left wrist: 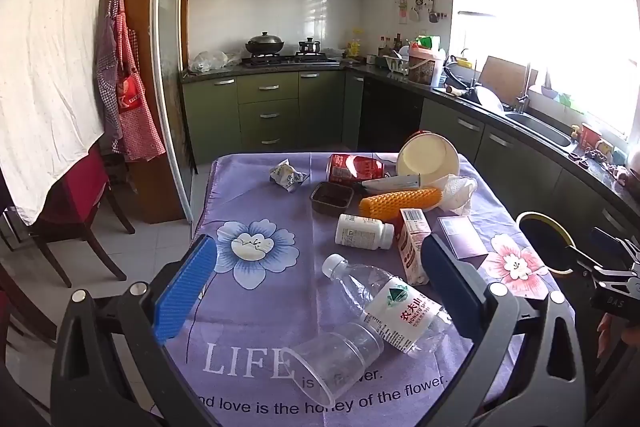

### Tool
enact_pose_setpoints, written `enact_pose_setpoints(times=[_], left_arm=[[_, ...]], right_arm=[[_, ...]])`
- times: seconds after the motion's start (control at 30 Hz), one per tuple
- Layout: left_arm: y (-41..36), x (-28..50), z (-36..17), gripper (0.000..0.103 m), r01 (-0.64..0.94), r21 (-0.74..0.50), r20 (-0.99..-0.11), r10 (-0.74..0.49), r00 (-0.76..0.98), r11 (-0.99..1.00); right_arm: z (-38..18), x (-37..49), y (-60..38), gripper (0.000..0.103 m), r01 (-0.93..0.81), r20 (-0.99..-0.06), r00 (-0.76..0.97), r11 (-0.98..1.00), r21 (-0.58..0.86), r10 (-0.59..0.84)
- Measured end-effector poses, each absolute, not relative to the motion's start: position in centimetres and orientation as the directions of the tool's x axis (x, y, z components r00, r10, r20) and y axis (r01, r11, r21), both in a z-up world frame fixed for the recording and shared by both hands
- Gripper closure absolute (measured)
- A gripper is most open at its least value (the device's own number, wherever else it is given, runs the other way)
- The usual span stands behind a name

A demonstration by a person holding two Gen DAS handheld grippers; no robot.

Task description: Collect trash

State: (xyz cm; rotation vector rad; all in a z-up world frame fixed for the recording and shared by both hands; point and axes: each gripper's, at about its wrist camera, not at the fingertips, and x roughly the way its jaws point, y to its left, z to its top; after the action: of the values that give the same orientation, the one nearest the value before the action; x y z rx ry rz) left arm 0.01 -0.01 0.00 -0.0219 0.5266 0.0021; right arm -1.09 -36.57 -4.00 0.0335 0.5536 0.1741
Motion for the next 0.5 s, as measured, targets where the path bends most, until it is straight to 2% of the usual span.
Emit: enact_pose_setpoints(times=[0.5], left_arm=[[-0.5, 0.6, -1.3, 0.006, -0.005, -0.005, -0.514, 0.002, 0.858, 1.0]], right_arm=[[-5.1, -1.3, -36.7, 0.004, -0.16, -0.523, 0.834, 0.984, 0.074, 0.175]])
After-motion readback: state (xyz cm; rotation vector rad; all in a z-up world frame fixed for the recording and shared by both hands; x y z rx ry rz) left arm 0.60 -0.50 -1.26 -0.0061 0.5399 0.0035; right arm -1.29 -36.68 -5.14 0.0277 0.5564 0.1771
